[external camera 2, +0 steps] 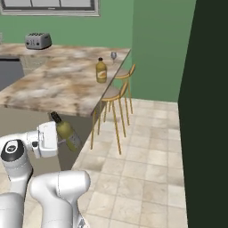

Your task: There is a wine glass and glass cup on the dining counter. Place the wine bottle next to the wine glass and the juice bottle next to the glass cup.

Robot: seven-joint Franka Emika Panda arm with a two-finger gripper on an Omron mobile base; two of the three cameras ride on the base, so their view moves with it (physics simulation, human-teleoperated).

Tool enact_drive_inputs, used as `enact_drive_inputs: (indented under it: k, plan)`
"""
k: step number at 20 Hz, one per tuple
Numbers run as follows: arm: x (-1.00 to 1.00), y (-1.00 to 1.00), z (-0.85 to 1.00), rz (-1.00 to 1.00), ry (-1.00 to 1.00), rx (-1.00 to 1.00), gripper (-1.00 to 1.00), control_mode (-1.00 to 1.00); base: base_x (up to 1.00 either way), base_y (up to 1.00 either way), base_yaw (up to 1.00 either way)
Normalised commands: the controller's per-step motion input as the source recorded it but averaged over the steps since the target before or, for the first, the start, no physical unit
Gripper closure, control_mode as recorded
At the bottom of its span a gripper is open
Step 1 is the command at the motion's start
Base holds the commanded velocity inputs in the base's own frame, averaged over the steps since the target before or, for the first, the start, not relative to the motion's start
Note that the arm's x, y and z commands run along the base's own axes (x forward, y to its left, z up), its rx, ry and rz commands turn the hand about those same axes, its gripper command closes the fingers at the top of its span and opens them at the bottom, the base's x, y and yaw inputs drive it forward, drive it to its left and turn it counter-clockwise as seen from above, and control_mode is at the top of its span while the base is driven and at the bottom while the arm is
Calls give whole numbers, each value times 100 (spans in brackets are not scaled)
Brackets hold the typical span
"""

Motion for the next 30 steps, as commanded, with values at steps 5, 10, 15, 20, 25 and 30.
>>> enact_drive_inputs:
  k: [5,10,15,20,25,30]
  plan:
    - [0,0,0,0,0,0,100,100,51,-51,3]
    - [0,0,0,0,0,0,100,100,52,-50,4]
    - [0,0,0,0,0,0,100,100,52,-50,4]
    - [0,0,0,0,0,0,100,100,53,-49,4]
    - [0,0,0,0,0,0,100,100,53,-49,5]
    - [0,0,0,0,0,0,100,100,52,-48,5]
